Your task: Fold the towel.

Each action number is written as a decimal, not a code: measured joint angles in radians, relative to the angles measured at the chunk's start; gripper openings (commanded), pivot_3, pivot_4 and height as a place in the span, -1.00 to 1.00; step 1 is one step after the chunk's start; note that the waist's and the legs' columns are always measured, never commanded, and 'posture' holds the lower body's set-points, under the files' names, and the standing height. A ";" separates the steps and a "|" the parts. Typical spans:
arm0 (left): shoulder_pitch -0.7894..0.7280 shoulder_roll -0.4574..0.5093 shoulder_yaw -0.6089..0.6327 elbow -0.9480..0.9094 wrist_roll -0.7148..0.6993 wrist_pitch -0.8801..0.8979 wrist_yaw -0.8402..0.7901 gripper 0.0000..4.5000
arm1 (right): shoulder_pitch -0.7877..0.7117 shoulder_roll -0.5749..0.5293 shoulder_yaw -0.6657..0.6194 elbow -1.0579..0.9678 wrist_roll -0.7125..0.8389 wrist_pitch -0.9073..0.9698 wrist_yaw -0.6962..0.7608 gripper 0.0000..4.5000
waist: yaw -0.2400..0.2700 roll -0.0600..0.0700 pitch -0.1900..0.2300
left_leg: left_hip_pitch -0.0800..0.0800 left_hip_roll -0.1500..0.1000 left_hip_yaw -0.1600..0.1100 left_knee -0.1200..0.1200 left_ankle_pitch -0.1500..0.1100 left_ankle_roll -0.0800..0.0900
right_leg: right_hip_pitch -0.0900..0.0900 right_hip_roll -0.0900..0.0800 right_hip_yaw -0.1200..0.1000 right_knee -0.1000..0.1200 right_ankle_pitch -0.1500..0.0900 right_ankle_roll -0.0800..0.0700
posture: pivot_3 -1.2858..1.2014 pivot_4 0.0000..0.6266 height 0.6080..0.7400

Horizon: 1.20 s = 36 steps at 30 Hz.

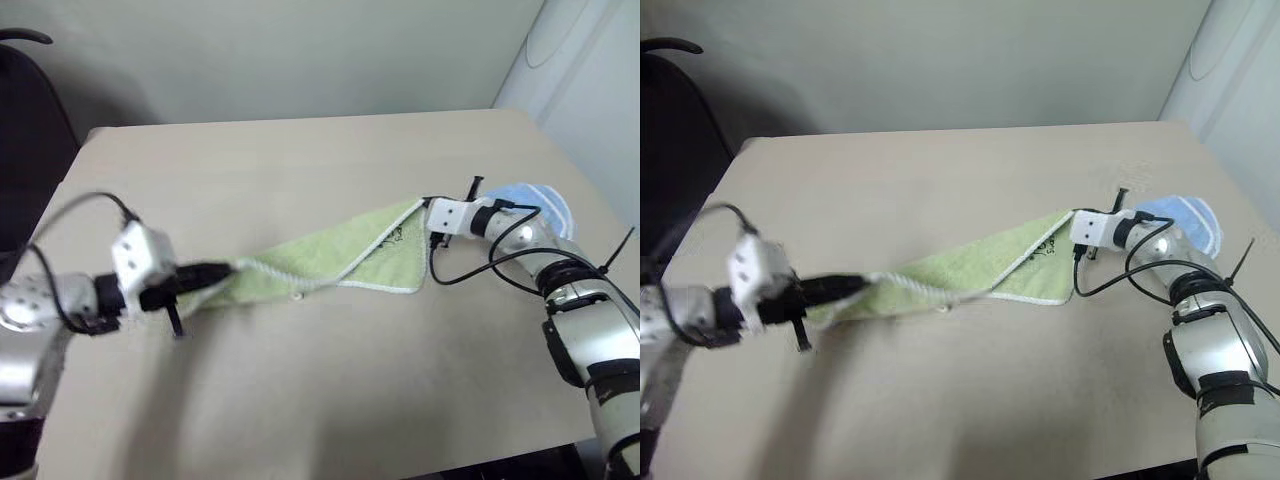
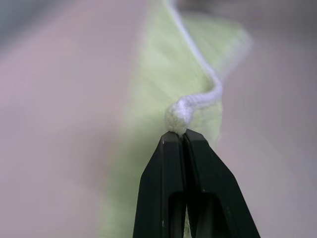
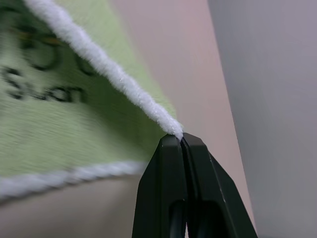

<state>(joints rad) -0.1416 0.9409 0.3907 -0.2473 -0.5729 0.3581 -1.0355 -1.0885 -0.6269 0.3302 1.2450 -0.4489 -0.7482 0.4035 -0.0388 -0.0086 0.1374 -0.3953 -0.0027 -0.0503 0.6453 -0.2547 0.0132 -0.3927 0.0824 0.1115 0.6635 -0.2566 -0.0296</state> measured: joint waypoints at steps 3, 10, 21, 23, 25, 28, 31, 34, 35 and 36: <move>-0.071 -0.024 0.028 0.055 -0.027 0.030 0.052 -0.99 | -0.019 -0.016 -0.018 0.002 0.017 0.026 0.018 -1.00 | -0.004 0.001 0.000 | 0.000 0.000 0.000 -0.001 0.001 -0.001 | -0.001 0.000 0.000 0.000 0.000 0.000 | 0.03 -0.52 1.00; -0.453 -0.106 -0.009 0.319 0.041 -0.035 0.223 -0.99 | -0.169 -0.032 -0.044 0.009 0.016 0.112 -0.023 -1.00 | -0.006 0.001 0.001 | -0.001 0.000 -0.001 -0.001 0.001 0.001 | -0.002 0.000 0.000 0.001 0.001 -0.001 | 0.03 -0.52 1.00; -0.610 -0.084 -0.016 0.444 0.079 -0.146 0.231 -0.99 | -0.335 -0.119 -0.179 -0.013 0.150 0.125 0.135 -1.00 | -0.033 0.001 0.001 | -0.015 0.000 0.000 -0.002 0.005 -0.006 | -0.017 0.000 0.000 -0.001 0.000 -0.001 | 0.03 -0.52 1.00; -0.499 -0.048 0.031 0.361 0.021 -0.089 0.181 -0.99 | -0.325 -0.130 -0.219 -0.042 0.223 0.130 0.282 -1.00 | -0.045 0.001 0.001 | -0.016 0.000 0.000 -0.003 0.005 -0.006 | -0.018 0.001 0.000 -0.002 0.000 -0.001 | 0.03 -0.52 1.00; -0.331 -0.015 0.088 0.250 -0.044 -0.018 0.109 -0.99 | -0.264 -0.143 -0.256 -0.103 0.314 0.162 0.470 -1.00 | -0.054 -0.001 0.000 | -0.016 0.000 0.000 -0.002 0.006 -0.008 | -0.019 0.001 0.000 -0.001 -0.001 0.000 | 0.03 -0.52 1.00; -0.128 0.008 0.158 0.111 -0.131 0.100 0.039 -0.99 | -0.093 -0.148 -0.263 -0.252 0.425 0.262 0.765 -1.00 | -0.059 -0.003 -0.002 | -0.017 0.000 0.000 -0.001 0.006 -0.008 | -0.019 0.001 0.000 -0.002 -0.001 0.000 | 0.03 -0.52 1.00; 0.071 0.030 0.273 -0.035 -0.220 0.220 -0.015 -0.99 | 0.136 -0.176 -0.222 -0.456 0.508 0.433 1.019 -1.00 | -0.056 -0.002 -0.001 | -0.018 0.000 0.001 0.001 0.006 -0.008 | -0.018 0.001 0.001 -0.002 -0.001 0.000 | 0.03 -0.52 1.00; 0.214 0.036 0.369 -0.130 -0.270 0.295 -0.045 -0.99 | 0.216 -0.222 -0.203 -0.581 0.544 0.551 1.132 -1.00 | -0.055 0.001 0.001 | -0.017 0.000 0.001 0.000 0.006 -0.008 | -0.016 0.001 0.001 -0.002 -0.001 0.000 | 0.03 -0.52 1.00; 0.274 0.032 0.395 -0.178 -0.278 0.310 -0.058 -0.99 | 0.225 -0.249 -0.203 -0.616 0.553 0.587 1.159 -1.00 | -0.054 0.001 0.001 | -0.015 0.000 0.002 0.001 0.005 -0.007 | -0.014 0.001 0.001 -0.002 -0.001 0.001 | 0.03 -0.52 1.00; 0.314 0.022 0.408 -0.208 -0.292 0.325 -0.069 -0.99 | 0.228 -0.274 -0.203 -0.642 0.566 0.616 1.176 -1.00 | -0.054 0.001 0.001 | -0.009 0.000 0.002 0.001 0.005 -0.006 | -0.009 0.001 0.001 -0.002 -0.001 0.001 | 0.03 -0.52 1.00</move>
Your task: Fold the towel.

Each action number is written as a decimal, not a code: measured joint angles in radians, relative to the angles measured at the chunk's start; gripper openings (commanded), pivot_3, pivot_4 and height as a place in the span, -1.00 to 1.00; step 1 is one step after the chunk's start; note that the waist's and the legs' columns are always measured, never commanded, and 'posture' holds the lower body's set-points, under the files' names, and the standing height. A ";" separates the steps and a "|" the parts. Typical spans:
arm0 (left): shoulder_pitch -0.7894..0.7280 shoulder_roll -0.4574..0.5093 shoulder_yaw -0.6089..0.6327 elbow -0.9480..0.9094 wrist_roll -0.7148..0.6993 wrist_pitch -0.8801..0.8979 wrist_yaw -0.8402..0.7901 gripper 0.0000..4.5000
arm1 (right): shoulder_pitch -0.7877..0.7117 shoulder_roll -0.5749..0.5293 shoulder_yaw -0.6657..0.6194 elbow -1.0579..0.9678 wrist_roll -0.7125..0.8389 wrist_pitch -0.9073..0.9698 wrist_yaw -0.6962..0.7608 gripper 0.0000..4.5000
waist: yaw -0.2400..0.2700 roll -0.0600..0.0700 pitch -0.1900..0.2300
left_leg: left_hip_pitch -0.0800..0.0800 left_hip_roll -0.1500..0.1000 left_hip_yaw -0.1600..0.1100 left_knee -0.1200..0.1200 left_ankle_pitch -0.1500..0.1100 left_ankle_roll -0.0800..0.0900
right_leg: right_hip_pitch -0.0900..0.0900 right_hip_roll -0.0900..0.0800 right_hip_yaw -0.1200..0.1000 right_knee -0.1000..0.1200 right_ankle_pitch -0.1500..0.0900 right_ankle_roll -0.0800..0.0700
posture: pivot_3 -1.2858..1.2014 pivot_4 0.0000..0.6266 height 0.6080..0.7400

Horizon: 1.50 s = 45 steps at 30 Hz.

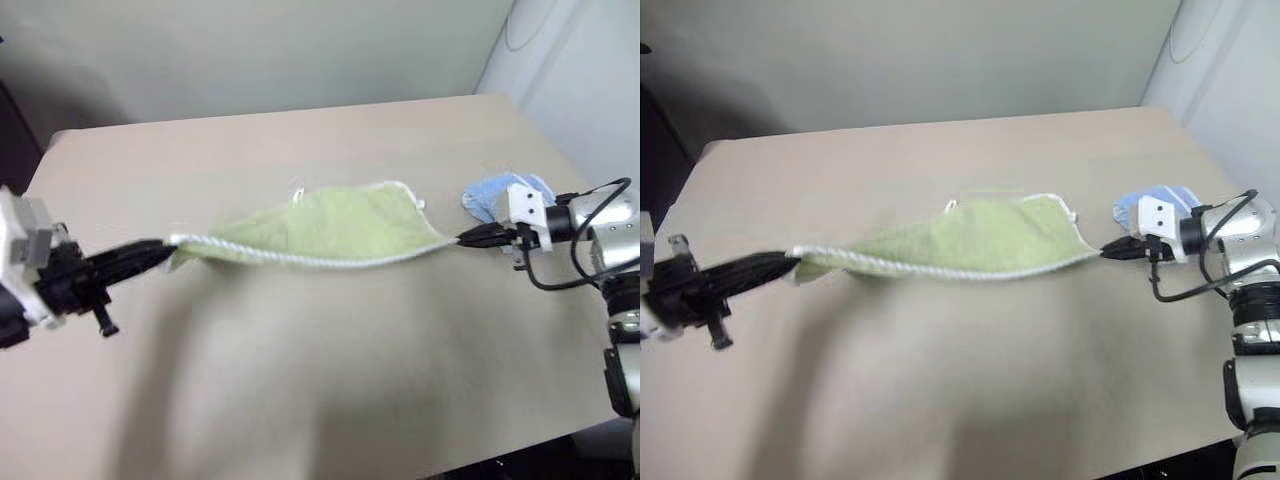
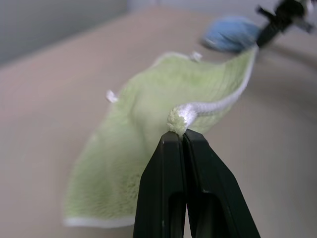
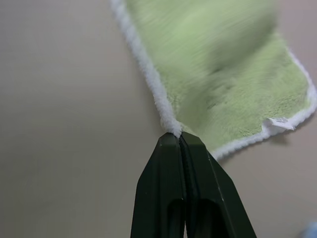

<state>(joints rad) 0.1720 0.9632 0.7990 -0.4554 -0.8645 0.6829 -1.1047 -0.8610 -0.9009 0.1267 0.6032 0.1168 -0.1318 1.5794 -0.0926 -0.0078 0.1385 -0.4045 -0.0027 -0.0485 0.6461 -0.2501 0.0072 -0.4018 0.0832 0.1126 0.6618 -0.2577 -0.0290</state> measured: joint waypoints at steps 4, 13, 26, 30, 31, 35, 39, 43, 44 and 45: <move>0.188 -0.043 0.066 -0.095 -0.008 0.028 -0.023 -0.99 | 0.020 -0.083 0.027 -0.080 0.064 0.067 0.022 -1.00 | 0.005 0.000 0.001 | 0.030 0.001 -0.001 -0.001 -0.008 0.015 | 0.028 0.001 0.000 -0.001 0.001 -0.002 | 0.03 -0.52 1.00; 0.296 -0.107 0.035 -0.103 0.072 -0.019 -0.026 -0.99 | -0.025 -0.035 0.081 -0.029 0.064 0.054 0.021 -1.00 | 0.033 0.002 0.000 | 0.037 0.000 0.000 0.000 -0.014 0.017 | 0.034 0.000 0.000 0.002 -0.003 -0.002 | 0.03 -0.52 1.00; -0.160 -0.067 -0.309 0.345 0.337 -0.194 0.134 -0.99 | -0.384 0.283 0.209 0.541 -0.346 -0.254 -0.457 -1.00 | 0.041 0.004 -0.001 | 0.020 0.000 -0.002 -0.001 -0.006 0.004 | 0.014 0.001 -0.001 0.005 -0.002 -0.005 | 0.03 -0.52 1.00; -0.238 -0.070 -0.397 0.459 0.424 -0.271 0.154 -0.99 | -0.422 0.339 0.249 0.642 -0.453 -0.280 -0.613 -1.00 | 0.043 0.004 -0.001 | 0.012 0.000 -0.002 -0.001 -0.006 0.003 | 0.006 0.000 -0.002 0.006 -0.002 -0.005 | 0.03 -0.52 1.00; -0.269 -0.072 -0.424 0.494 0.447 -0.290 0.162 -0.99 | -0.425 0.353 0.257 0.663 -0.478 -0.281 -0.655 -1.00 | 0.043 0.004 -0.001 | 0.011 0.000 -0.002 -0.001 -0.006 0.003 | 0.006 0.000 -0.002 0.006 -0.002 -0.005 | 0.03 -0.52 1.00; -0.286 -0.078 -0.472 0.538 0.483 -0.327 0.168 -0.99 | -0.426 0.373 0.271 0.699 -0.528 -0.285 -0.720 -1.00 | 0.039 0.004 -0.001 | 0.010 0.000 -0.002 -0.002 -0.006 0.003 | 0.005 0.000 -0.001 0.004 -0.002 -0.005 | 0.03 -0.52 1.00; -0.280 -0.081 -0.483 0.540 0.471 -0.325 0.146 -0.57 | -0.426 0.379 0.267 0.714 -0.539 -0.271 -0.737 -0.61 | 0.038 0.004 -0.001 | 0.009 0.000 -0.002 -0.002 -0.006 0.003 | 0.005 0.000 -0.001 0.004 -0.002 -0.005 | 0.03 -0.52 1.00; -0.245 -0.085 -0.468 0.523 0.430 -0.303 0.125 0.07 | -0.424 0.370 0.243 0.723 -0.533 -0.259 -0.737 0.00 | 0.037 0.004 -0.001 | 0.009 0.000 -0.002 -0.002 -0.005 0.002 | 0.004 0.000 -0.001 0.005 -0.002 -0.005 | 0.03 -0.52 1.00; -0.236 -0.085 -0.459 0.520 0.426 -0.300 0.127 0.24 | -0.424 0.364 0.236 0.723 -0.531 -0.259 -0.737 0.19 | 0.037 0.004 -0.001 | 0.009 0.000 -0.002 -0.002 -0.005 0.002 | 0.004 0.000 -0.001 0.006 -0.002 -0.005 | 0.03 -0.52 1.00; -0.226 -0.085 -0.445 0.516 0.420 -0.298 0.130 0.40 | -0.423 0.356 0.226 0.723 -0.528 -0.260 -0.737 0.35 | 0.037 0.004 -0.001 | 0.009 0.000 -0.002 -0.002 -0.005 0.002 | 0.004 0.000 -0.001 0.006 -0.002 -0.005 | 0.03 -0.52 1.00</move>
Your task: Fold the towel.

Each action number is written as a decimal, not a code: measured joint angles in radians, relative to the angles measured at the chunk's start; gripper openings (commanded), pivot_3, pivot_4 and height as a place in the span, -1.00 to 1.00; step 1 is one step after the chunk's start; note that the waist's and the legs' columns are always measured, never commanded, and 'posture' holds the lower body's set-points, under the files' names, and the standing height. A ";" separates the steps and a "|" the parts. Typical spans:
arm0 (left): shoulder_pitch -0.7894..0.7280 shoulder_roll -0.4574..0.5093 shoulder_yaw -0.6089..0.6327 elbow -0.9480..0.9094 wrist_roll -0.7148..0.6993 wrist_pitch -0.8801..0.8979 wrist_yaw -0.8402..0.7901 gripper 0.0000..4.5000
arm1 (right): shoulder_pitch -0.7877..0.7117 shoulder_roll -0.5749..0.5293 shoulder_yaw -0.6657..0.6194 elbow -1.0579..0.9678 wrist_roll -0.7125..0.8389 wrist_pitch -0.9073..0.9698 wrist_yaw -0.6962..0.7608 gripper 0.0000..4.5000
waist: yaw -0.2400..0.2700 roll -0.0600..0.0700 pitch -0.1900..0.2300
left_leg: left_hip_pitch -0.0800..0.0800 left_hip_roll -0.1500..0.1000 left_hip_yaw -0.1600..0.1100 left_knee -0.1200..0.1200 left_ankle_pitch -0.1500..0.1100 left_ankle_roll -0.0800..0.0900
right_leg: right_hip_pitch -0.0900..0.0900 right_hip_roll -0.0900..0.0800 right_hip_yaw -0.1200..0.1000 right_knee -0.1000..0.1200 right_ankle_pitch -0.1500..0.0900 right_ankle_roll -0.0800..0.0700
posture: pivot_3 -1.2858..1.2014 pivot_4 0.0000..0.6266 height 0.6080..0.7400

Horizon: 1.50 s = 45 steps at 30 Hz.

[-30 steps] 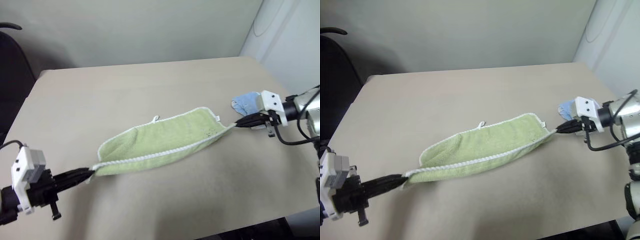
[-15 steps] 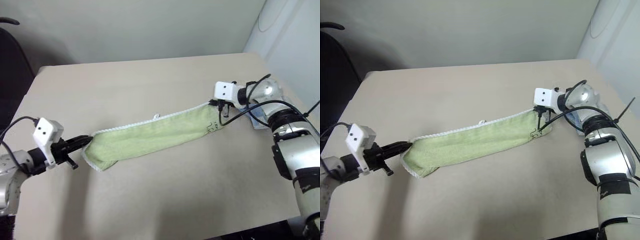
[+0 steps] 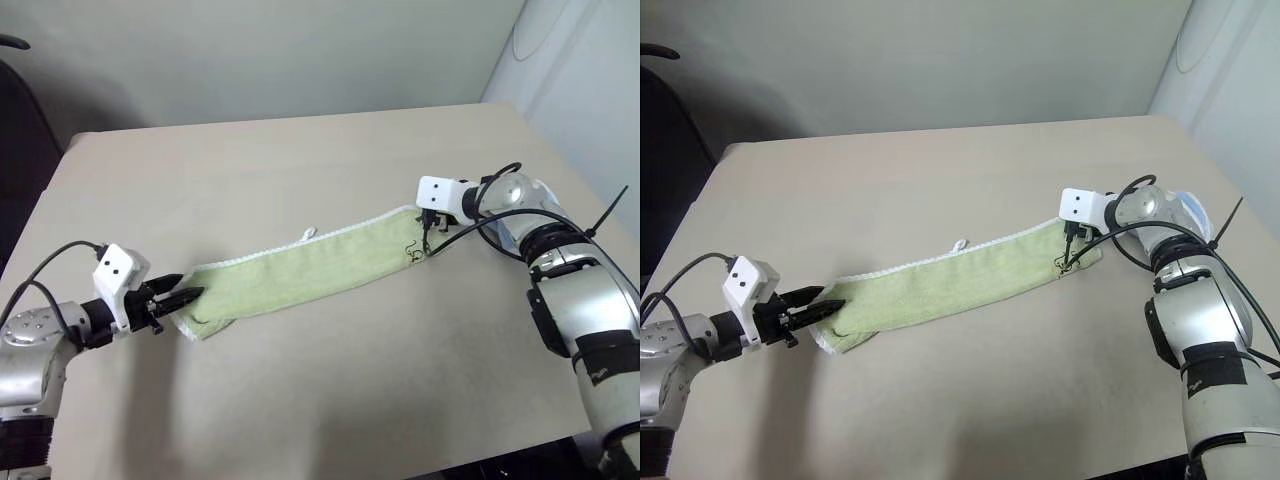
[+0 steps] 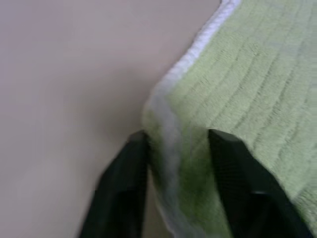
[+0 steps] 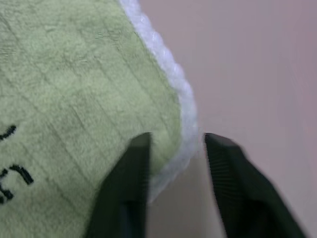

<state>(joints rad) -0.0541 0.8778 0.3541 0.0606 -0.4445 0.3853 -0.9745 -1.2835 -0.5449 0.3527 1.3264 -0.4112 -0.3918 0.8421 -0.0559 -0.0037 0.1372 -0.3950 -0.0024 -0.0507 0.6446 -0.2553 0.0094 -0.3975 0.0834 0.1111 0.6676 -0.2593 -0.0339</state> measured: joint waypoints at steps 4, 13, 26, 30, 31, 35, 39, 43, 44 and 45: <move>0.049 -0.021 0.081 -0.022 -0.016 0.002 0.035 1.00 | 0.015 -0.040 -0.058 -0.003 0.036 0.000 -0.012 0.96 | 0.000 0.000 0.000 | 0.000 0.000 0.000 0.001 0.000 0.000 | 0.000 0.000 0.000 0.001 0.000 0.000 | 0.03 -0.52 1.00; 0.219 -0.107 0.295 -0.226 -0.171 0.082 0.091 1.00 | 0.059 -0.077 -0.370 -0.080 0.363 0.521 0.241 0.98 | -0.002 -0.001 -0.001 | 0.001 0.000 0.001 0.001 0.002 -0.003 | 0.001 0.000 0.001 0.001 0.000 0.000 | 0.03 -0.52 1.00; 0.327 -0.080 0.115 -0.531 -0.067 -0.021 0.046 1.00 | 0.253 -0.084 -0.653 -0.408 0.692 1.524 0.084 0.98 | 0.006 -0.001 -0.001 | 0.010 0.000 0.001 0.002 0.000 0.000 | 0.008 0.001 0.001 0.004 0.000 0.000 | 0.03 -0.52 1.00; 0.305 -0.098 0.029 -0.589 -0.060 -0.029 0.065 1.00 | 0.331 -0.069 -0.722 -0.517 0.752 1.620 0.004 0.98 | 0.006 -0.001 -0.001 | 0.011 0.000 0.001 0.002 -0.001 0.002 | 0.009 0.001 0.001 0.004 0.000 0.001 | 0.03 -0.52 1.00; 0.303 -0.102 0.013 -0.598 -0.057 -0.029 0.068 1.00 | 0.352 -0.062 -0.734 -0.538 0.765 1.634 -0.013 0.98 | 0.006 -0.001 -0.001 | 0.011 0.000 0.001 0.002 -0.001 0.002 | 0.009 0.001 0.001 0.004 0.000 0.001 | 0.03 -0.52 1.00; 0.295 -0.106 -0.022 -0.609 -0.046 -0.029 0.076 1.00 | 0.401 -0.044 -0.774 -0.608 0.813 1.676 -0.070 0.98 | 0.006 -0.002 -0.001 | 0.012 0.000 0.001 0.002 -0.002 0.004 | 0.009 0.001 0.001 0.005 -0.001 0.001 | 0.03 -0.52 1.00; 0.286 -0.107 -0.025 -0.609 -0.043 -0.029 0.084 1.00 | 0.416 -0.012 -0.809 -0.637 0.844 1.685 -0.117 0.98 | 0.003 -0.002 -0.001 | 0.012 0.000 0.001 0.002 -0.004 0.007 | 0.008 0.001 0.001 0.006 -0.001 0.001 | 0.03 -0.52 1.00; 0.274 -0.110 -0.041 -0.609 -0.043 -0.029 0.086 1.00 | 0.411 0.036 -0.831 -0.632 0.864 1.653 -0.155 0.98 | -0.005 -0.003 -0.002 | 0.013 0.000 0.001 0.002 -0.005 0.008 | 0.008 0.002 0.001 0.007 -0.001 0.001 | 0.03 -0.52 1.00; 0.273 -0.111 -0.046 -0.609 -0.043 -0.029 0.086 1.00 | 0.409 0.042 -0.832 -0.629 0.868 1.646 -0.160 0.98 | -0.008 -0.003 -0.002 | 0.013 0.000 0.001 0.002 -0.005 0.009 | 0.008 0.002 0.001 0.008 -0.001 0.001 | 0.03 -0.52 1.00; 0.273 -0.112 -0.048 -0.609 -0.043 -0.029 0.087 1.00 | 0.405 0.051 -0.834 -0.622 0.871 1.635 -0.165 0.98 | -0.010 -0.003 -0.002 | 0.013 0.000 0.001 0.002 -0.005 0.009 | 0.008 0.002 0.001 0.008 -0.001 0.001 | 0.03 -0.52 1.00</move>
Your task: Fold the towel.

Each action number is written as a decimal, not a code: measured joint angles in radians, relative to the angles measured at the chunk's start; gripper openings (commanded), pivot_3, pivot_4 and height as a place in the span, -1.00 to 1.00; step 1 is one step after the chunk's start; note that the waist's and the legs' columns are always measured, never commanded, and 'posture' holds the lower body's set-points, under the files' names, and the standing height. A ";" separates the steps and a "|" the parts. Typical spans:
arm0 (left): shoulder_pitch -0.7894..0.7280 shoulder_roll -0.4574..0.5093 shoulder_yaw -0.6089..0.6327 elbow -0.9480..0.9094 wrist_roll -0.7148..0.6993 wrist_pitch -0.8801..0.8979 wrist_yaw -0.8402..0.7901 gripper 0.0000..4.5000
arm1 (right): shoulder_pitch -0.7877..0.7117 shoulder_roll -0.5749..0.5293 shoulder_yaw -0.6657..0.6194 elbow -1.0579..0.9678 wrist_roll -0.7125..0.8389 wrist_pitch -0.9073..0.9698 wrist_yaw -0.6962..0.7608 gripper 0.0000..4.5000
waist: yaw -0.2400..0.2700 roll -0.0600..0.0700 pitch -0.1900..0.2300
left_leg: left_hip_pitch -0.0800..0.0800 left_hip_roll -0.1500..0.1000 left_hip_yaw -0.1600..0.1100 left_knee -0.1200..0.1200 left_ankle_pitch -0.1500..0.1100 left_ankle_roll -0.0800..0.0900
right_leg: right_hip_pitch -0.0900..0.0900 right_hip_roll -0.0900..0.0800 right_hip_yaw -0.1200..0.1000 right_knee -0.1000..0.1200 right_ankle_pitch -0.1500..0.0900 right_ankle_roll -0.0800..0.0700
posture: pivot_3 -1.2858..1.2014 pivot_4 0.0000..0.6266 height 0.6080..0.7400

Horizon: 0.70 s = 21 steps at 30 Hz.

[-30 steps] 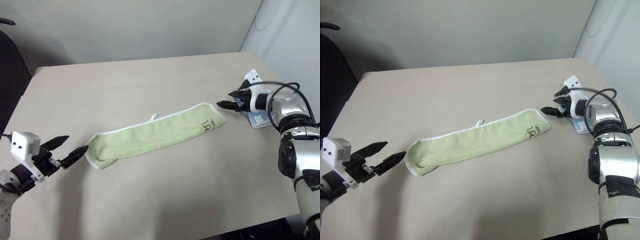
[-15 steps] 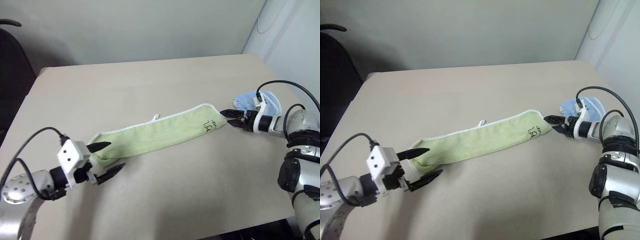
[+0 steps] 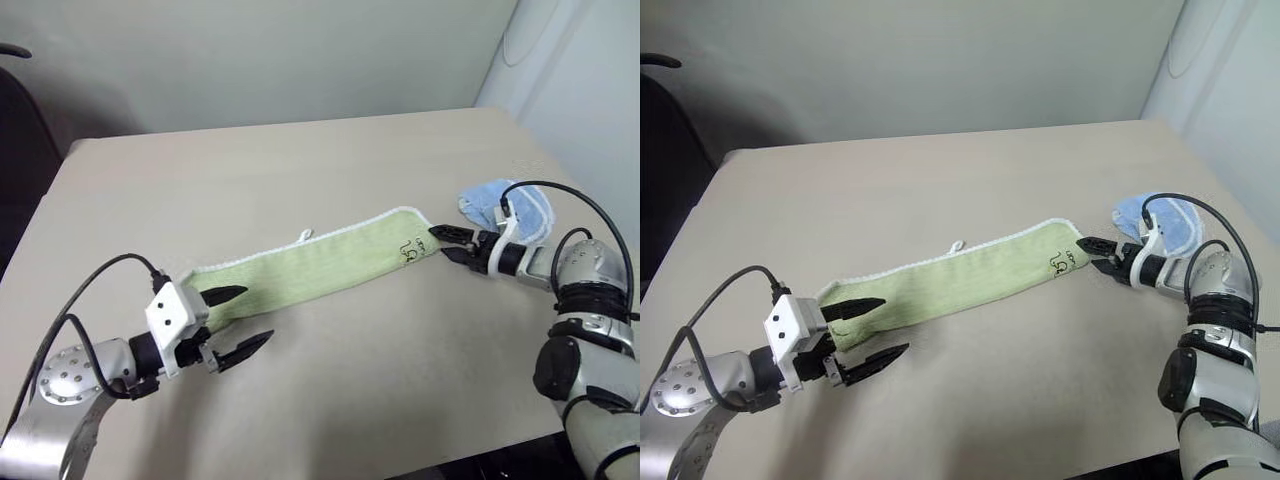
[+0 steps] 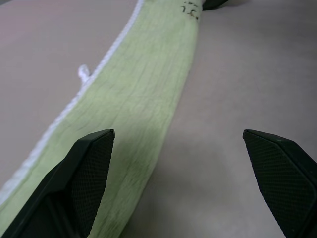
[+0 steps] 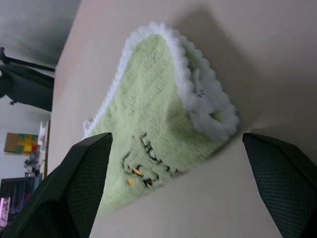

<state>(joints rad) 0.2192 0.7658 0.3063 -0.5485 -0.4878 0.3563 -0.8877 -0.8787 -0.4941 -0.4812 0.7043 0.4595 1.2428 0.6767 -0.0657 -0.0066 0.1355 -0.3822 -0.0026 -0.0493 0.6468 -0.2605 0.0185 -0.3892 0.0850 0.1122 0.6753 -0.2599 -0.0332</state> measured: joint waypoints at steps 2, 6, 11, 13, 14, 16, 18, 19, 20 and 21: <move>-0.001 0.000 -0.003 0.000 0.000 0.000 0.001 1.00 | -0.014 0.022 -0.001 0.022 0.006 -0.027 -0.012 0.98 | -0.004 0.000 0.000 | 0.000 0.000 0.000 0.000 0.000 0.000 | 0.000 0.000 0.000 0.000 0.000 0.000 | 0.03 -0.52 1.00; -0.004 -0.002 -0.008 0.000 0.001 0.000 0.006 1.00 | -0.057 0.055 0.002 0.091 0.007 -0.092 -0.032 0.98 | -0.008 0.000 0.000 | 0.000 0.000 0.000 0.000 0.000 0.000 | -0.001 0.000 0.000 0.001 0.000 0.000 | 0.03 -0.52 1.00; -0.007 -0.007 -0.013 -0.001 0.001 0.000 0.022 1.00 | -0.103 0.073 0.001 0.192 0.007 -0.174 -0.060 0.71 | -0.008 -0.001 -0.001 | 0.000 0.000 0.000 0.000 0.000 0.000 | 0.000 0.000 0.000 0.001 0.000 0.000 | 0.03 -0.52 1.00; -0.006 -0.010 -0.016 -0.002 0.001 0.000 0.024 1.00 | -0.108 0.077 0.000 0.223 0.007 -0.203 -0.070 0.42 | -0.008 -0.001 -0.001 | 0.000 0.000 0.000 0.000 0.000 0.000 | 0.000 0.000 0.000 0.001 0.000 0.000 | 0.03 -0.52 1.00; -0.005 -0.011 -0.016 -0.003 0.001 0.000 0.025 1.00 | -0.109 0.078 -0.001 0.232 0.007 -0.210 -0.074 0.26 | -0.008 -0.001 -0.001 | 0.000 0.000 0.000 0.000 0.000 0.000 | 0.000 0.000 0.000 0.001 0.000 0.000 | 0.03 -0.52 1.00; 0.000 -0.012 -0.016 -0.003 0.001 0.000 0.026 1.00 | -0.109 0.077 -0.003 0.244 0.008 -0.215 -0.084 -0.05 | -0.008 -0.001 -0.001 | 0.000 0.000 0.000 0.000 0.000 0.000 | -0.001 0.000 0.000 0.001 0.000 0.000 | 0.03 -0.52 1.00; 0.004 -0.014 -0.015 -0.003 0.001 0.000 0.026 1.00 | -0.109 0.077 -0.006 0.256 0.010 -0.214 -0.092 -0.38 | -0.005 -0.001 -0.001 | 0.000 0.000 0.000 0.000 0.000 0.000 | -0.001 0.000 0.000 0.001 0.000 -0.001 | 0.03 -0.52 1.00; 0.006 -0.015 -0.015 -0.004 0.001 0.000 0.026 1.00 | -0.109 0.074 -0.009 0.260 0.014 -0.212 -0.098 -0.53 | -0.004 -0.001 -0.001 | 0.000 0.000 0.000 0.000 0.000 0.000 | -0.001 0.000 0.000 0.001 0.000 -0.001 | 0.03 -0.52 1.00; 0.008 -0.015 -0.015 -0.004 0.001 0.000 0.026 1.00 | -0.109 0.070 -0.013 0.261 0.025 -0.207 -0.098 -0.71 | -0.002 -0.001 -0.001 | 0.000 0.000 0.000 0.000 0.000 0.000 | -0.001 0.000 0.000 0.001 0.000 -0.001 | 0.03 -0.52 1.00; 0.009 -0.016 -0.015 -0.004 0.001 0.000 0.026 1.00 | -0.110 0.063 -0.018 0.261 0.031 -0.206 -0.098 -0.85 | 0.001 -0.001 -0.001 | 0.000 0.000 0.000 0.000 0.000 0.000 | -0.001 0.000 0.000 0.001 0.000 -0.001 | 0.03 -0.52 1.00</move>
<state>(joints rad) 0.2277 0.7498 0.2910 -0.5529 -0.4867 0.3562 -0.8613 -0.9892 -0.4306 -0.4991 0.9650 0.4906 1.0373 0.5789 -0.0646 -0.0077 0.1348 -0.3827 -0.0026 -0.0493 0.6467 -0.2606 0.0185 -0.3897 0.0849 0.1123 0.6758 -0.2602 -0.0338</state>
